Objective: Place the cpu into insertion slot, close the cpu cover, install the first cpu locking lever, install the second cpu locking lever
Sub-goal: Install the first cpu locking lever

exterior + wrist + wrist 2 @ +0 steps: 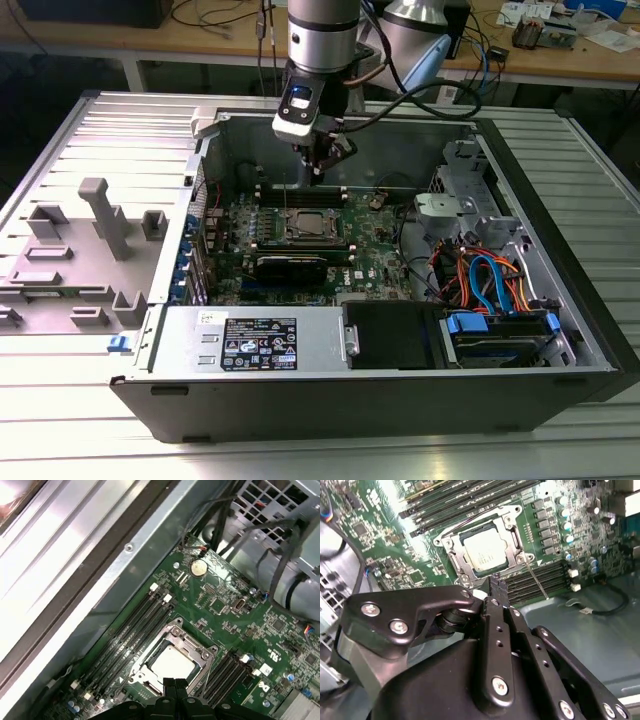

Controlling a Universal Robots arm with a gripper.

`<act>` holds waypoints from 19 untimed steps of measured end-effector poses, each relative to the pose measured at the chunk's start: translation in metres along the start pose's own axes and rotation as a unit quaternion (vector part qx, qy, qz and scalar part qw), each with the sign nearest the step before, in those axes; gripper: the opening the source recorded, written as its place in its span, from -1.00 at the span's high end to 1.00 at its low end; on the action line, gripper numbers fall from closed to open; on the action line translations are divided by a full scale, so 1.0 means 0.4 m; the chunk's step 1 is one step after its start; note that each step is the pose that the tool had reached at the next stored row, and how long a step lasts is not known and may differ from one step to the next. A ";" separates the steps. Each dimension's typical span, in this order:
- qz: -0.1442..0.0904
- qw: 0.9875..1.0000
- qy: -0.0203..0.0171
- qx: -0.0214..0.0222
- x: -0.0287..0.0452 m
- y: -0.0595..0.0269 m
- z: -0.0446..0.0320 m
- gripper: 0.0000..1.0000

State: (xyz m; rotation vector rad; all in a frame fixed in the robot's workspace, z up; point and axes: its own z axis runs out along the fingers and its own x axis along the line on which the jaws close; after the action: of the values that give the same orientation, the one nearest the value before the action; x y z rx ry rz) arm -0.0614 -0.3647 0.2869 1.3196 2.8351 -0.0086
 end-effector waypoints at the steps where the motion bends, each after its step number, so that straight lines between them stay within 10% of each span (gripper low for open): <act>1: -0.005 1.000 0.000 0.000 0.000 -0.001 0.000 0.79; 14: -0.015 1.000 0.000 0.000 0.030 -0.036 0.001 0.79; 19: -0.074 0.997 0.000 -0.001 0.033 -0.039 0.003 0.79</act>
State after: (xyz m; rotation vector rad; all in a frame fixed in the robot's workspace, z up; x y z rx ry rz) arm -0.0816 -0.3648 0.2855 1.1051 2.9253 -0.0076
